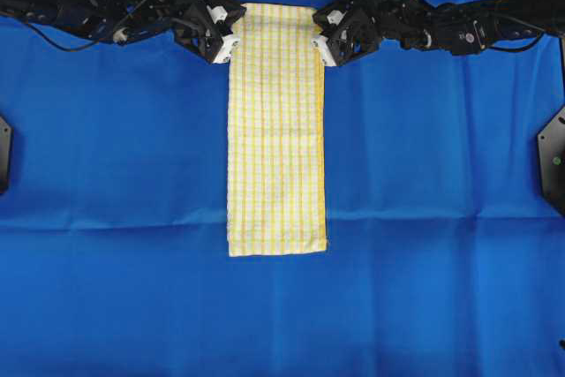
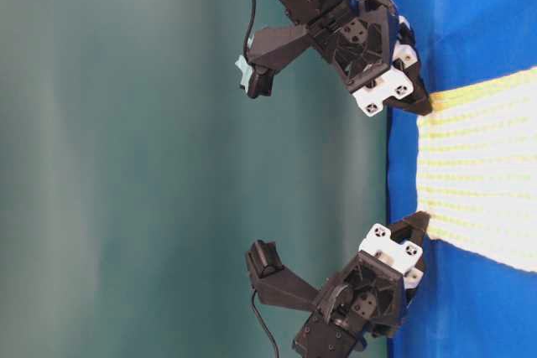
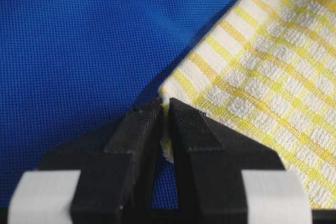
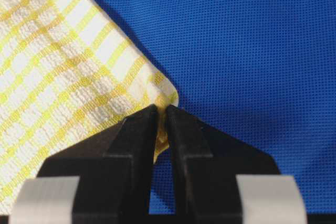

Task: Fold the yellow towel.
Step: 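Move both grippers to the far end of the strip and grasp its corners, then fold the far end toward the near end with both grippers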

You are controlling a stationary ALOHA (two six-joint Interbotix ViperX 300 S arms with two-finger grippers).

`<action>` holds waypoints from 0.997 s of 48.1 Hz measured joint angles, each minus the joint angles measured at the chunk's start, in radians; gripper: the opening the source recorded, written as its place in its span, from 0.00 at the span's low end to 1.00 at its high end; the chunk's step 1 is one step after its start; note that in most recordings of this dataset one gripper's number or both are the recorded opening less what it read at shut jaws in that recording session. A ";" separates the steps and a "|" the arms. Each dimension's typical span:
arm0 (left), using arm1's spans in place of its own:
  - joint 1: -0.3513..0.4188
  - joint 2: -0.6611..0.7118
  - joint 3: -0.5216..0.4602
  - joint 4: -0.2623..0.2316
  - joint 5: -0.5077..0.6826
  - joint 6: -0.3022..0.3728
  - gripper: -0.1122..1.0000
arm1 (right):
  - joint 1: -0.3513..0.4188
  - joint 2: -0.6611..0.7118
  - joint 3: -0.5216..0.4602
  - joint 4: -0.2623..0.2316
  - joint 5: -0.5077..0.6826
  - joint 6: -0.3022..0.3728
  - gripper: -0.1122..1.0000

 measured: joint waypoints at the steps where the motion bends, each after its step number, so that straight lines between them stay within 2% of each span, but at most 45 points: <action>1: 0.000 0.000 0.000 0.002 0.000 0.000 0.14 | 0.000 0.000 -0.002 0.000 0.000 0.000 0.16; 10: -0.003 -0.018 0.005 0.000 0.017 0.002 0.14 | 0.003 -0.014 0.002 0.000 -0.005 -0.005 0.16; 25: -0.003 -0.126 0.008 0.000 0.064 0.034 0.14 | 0.005 -0.104 0.021 -0.009 -0.015 -0.011 0.16; 38: -0.009 -0.150 0.032 0.002 0.080 0.032 0.14 | 0.008 -0.112 0.028 -0.011 -0.017 -0.011 0.16; 43: -0.034 -0.169 0.057 0.000 0.080 0.018 0.14 | 0.025 -0.115 0.038 -0.011 -0.018 -0.009 0.16; 48: -0.092 -0.201 0.092 0.000 0.080 0.018 0.14 | 0.060 -0.127 0.060 -0.011 -0.017 -0.006 0.16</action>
